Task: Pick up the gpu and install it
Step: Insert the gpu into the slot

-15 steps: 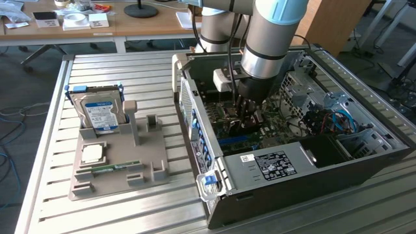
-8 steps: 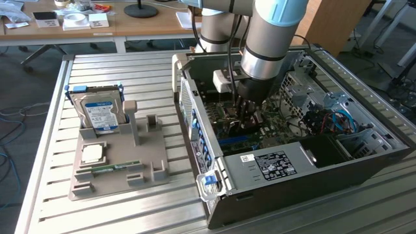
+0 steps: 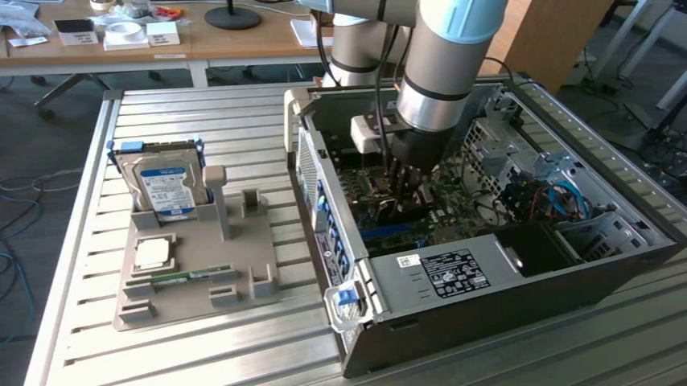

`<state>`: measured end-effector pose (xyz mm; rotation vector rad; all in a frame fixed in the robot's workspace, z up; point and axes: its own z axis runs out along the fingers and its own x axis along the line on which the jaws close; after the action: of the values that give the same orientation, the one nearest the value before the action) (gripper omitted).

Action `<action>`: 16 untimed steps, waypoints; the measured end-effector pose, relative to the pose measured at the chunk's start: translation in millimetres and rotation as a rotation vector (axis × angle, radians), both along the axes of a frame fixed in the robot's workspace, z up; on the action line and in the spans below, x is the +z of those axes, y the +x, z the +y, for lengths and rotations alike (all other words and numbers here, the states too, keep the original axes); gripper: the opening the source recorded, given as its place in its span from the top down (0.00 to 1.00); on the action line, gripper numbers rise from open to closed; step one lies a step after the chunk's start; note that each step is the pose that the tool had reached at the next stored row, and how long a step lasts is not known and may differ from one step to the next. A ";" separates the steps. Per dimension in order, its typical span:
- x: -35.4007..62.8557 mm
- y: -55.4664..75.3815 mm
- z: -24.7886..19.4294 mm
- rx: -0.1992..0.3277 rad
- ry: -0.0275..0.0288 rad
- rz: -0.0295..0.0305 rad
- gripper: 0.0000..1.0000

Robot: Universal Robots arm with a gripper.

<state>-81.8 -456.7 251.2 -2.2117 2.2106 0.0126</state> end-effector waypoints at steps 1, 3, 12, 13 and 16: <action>0.0 -0.3 0.0 0.000 0.0001 0.0000 0.73; -0.2 -0.5 -0.6 0.000 -0.0002 0.0001 0.73; -0.9 0.7 -2.2 0.000 -0.0008 0.0001 0.73; -0.8 0.9 -2.2 0.000 -0.0009 0.0002 0.73; -0.3 1.7 -2.1 0.000 -0.0007 0.0011 0.73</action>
<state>-80.1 -458.8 250.9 -2.2122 2.2118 0.0131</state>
